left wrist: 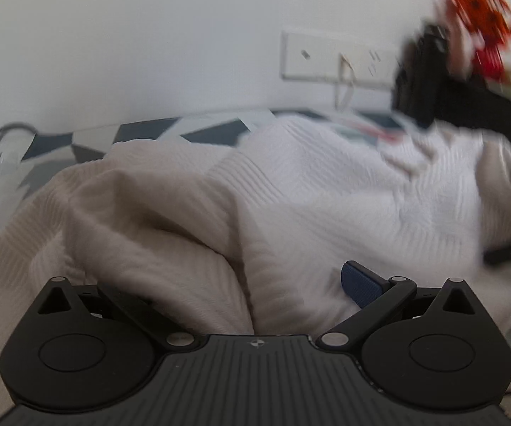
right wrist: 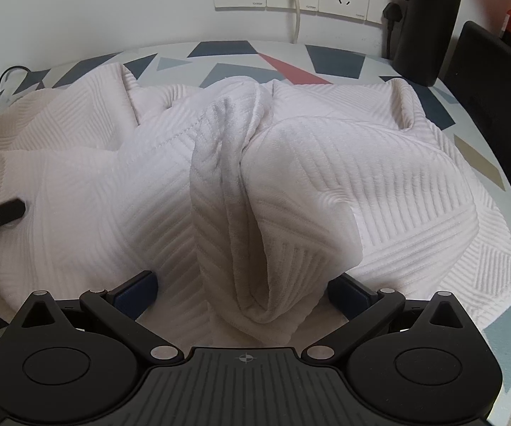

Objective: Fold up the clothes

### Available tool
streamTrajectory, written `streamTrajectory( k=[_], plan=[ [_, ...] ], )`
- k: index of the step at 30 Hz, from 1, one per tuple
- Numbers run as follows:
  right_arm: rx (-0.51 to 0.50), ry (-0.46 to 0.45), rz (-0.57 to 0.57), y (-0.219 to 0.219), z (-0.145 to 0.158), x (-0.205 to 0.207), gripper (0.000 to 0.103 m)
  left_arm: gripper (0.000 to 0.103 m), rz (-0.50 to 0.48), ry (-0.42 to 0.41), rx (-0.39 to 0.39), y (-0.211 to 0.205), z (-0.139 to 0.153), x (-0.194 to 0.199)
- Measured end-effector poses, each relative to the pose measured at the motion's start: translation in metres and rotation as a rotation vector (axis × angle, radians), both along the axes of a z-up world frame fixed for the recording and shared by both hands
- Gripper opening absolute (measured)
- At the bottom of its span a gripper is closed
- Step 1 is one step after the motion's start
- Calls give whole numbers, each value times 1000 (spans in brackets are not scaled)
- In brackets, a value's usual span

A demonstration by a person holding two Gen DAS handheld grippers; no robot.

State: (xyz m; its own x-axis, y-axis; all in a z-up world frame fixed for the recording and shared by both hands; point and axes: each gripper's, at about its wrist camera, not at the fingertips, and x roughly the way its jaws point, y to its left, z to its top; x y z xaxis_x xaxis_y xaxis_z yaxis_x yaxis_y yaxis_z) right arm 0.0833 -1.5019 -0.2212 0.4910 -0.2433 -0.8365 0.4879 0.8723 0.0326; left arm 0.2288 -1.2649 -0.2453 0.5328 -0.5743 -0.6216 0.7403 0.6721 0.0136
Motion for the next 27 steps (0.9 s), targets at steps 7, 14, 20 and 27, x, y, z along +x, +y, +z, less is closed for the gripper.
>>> streamTrajectory(
  k=[7, 14, 20, 27],
  plan=[
    [-10, -11, 2, 1, -1, -2, 102, 103, 53, 0, 2, -6, -1, 1],
    [-19, -18, 6, 2, -2, -4, 102, 103, 80, -14, 9, -10, -1, 0],
    [-5, -19, 15, 0, -1, -4, 102, 103, 83, -15, 16, -13, -1, 3],
    [-67, -102, -66, -11, 24, -24, 102, 103, 77, 24, 58, -18, 3, 8]
  ],
)
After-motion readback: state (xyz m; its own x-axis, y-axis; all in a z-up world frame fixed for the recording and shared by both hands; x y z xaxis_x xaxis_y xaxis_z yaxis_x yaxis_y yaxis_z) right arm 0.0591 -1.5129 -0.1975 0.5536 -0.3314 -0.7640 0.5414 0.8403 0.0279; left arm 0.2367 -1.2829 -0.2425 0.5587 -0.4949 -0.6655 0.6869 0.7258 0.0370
